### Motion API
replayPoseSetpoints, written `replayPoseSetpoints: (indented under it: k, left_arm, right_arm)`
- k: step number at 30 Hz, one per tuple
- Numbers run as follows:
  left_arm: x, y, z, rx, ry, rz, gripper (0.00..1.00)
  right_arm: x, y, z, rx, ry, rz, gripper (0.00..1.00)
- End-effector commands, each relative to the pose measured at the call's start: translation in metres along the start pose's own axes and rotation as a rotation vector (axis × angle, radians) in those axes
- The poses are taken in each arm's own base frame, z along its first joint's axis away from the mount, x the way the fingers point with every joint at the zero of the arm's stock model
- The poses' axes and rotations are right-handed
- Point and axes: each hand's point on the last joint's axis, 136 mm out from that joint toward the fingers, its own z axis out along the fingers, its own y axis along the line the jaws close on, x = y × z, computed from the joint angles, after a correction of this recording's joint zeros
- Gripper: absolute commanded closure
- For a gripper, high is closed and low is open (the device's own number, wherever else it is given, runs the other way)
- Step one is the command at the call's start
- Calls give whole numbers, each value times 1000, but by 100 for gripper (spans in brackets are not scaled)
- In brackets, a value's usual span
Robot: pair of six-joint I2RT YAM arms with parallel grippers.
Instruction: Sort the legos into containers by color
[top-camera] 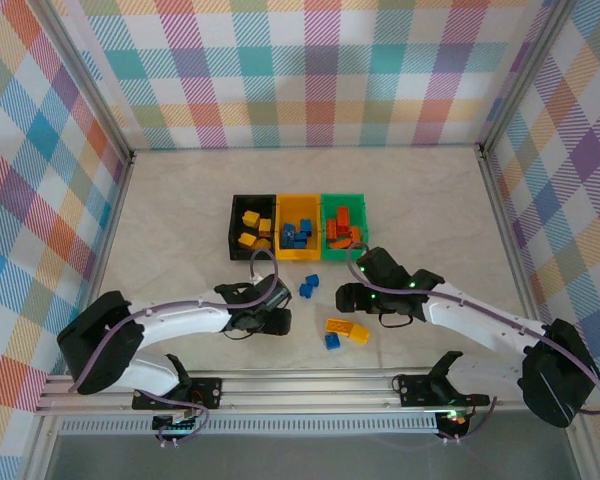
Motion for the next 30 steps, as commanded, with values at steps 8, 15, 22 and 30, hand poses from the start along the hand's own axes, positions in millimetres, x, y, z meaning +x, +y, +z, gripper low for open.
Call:
replayPoseSetpoints:
  k: [8, 15, 22, 30]
  left_arm:
    - [3, 20, 6, -136, 0, 24, 52]
    - [-12, 7, -15, -87, -45, 27, 71]
    - [-77, -42, -64, 5, -209, 99, 72]
    - [-195, -126, -75, 92, -324, 188, 72]
  right_arm:
    - [2, -7, -6, 21, -24, -13, 22]
    - [-4, -13, -11, 54, -67, 6, 22]
    - [-4, -36, -18, 126, -142, 57, 22]
    - [7, -38, -13, 119, -100, 65, 21]
